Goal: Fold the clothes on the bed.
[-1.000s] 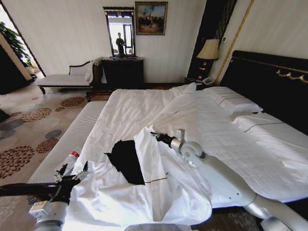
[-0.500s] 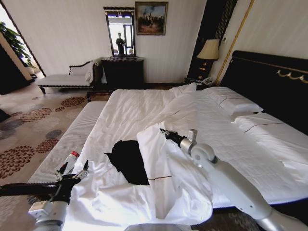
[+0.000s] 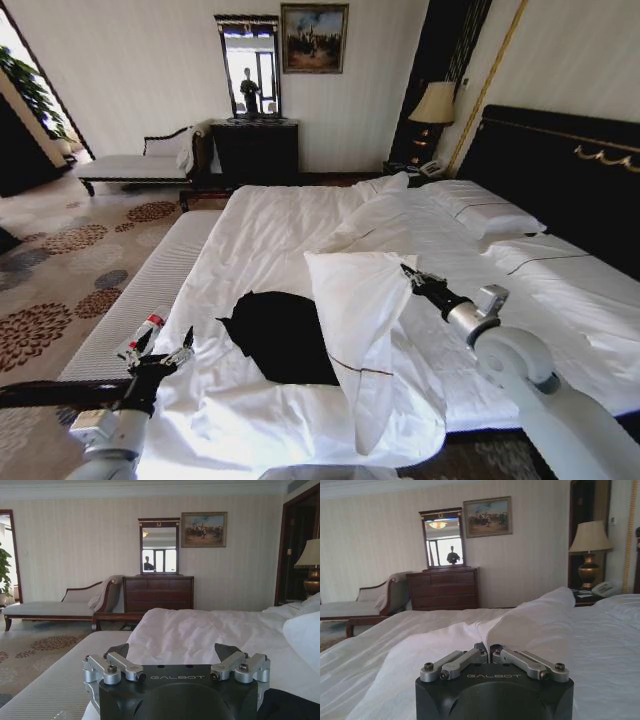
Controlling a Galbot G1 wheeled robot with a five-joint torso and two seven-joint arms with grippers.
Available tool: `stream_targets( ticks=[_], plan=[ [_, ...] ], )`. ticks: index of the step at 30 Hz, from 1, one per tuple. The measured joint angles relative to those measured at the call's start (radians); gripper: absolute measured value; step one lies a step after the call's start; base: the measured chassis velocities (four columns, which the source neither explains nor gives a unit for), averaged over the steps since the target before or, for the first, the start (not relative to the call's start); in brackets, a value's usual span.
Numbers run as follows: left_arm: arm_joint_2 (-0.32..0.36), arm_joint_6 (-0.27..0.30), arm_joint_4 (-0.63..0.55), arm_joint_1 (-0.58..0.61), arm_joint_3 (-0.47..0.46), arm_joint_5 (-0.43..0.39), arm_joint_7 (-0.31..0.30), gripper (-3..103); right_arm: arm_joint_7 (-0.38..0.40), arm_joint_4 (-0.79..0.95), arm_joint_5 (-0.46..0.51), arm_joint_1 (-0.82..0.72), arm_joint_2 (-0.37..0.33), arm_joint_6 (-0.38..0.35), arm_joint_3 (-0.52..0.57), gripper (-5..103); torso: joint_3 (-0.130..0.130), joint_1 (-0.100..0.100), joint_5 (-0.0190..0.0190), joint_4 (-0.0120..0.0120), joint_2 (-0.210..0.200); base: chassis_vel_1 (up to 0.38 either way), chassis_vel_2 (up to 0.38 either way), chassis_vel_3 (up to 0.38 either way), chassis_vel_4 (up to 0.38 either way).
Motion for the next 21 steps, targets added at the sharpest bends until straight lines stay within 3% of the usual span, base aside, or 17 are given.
stream_targets(
  ticks=[6,10,15,21],
  plan=[
    [0.027,0.0,0.014,-0.006,-0.003,-0.027,-0.001,97,-0.02,0.005,-0.123,-0.117,0.062,0.039,0.155,0,0.0,0.0,-0.0001,0.0001,0.0,0.0,0.0,0.0,0.0],
    [0.03,0.013,0.024,-0.015,0.018,-0.026,-0.003,97,-0.041,-0.009,-0.219,-0.243,0.154,0.095,0.343,0,0.0,0.0,0.0001,0.0002,0.0,0.0,0.0,0.0,0.0],
    [0.022,0.023,0.021,-0.023,0.036,-0.011,-0.005,97,-0.068,-0.058,-0.266,-0.315,0.233,0.167,0.498,0,0.0,0.0,0.0,-0.0002,0.0,0.0,0.0,0.0,0.0],
    [0.023,0.036,0.016,-0.034,0.044,-0.008,-0.01,97,-0.067,-0.139,-0.251,-0.321,0.288,0.196,0.605,0,0.0,0.0,-0.0001,0.0002,0.0,0.0,0.0,0.0,0.0]
  ],
)
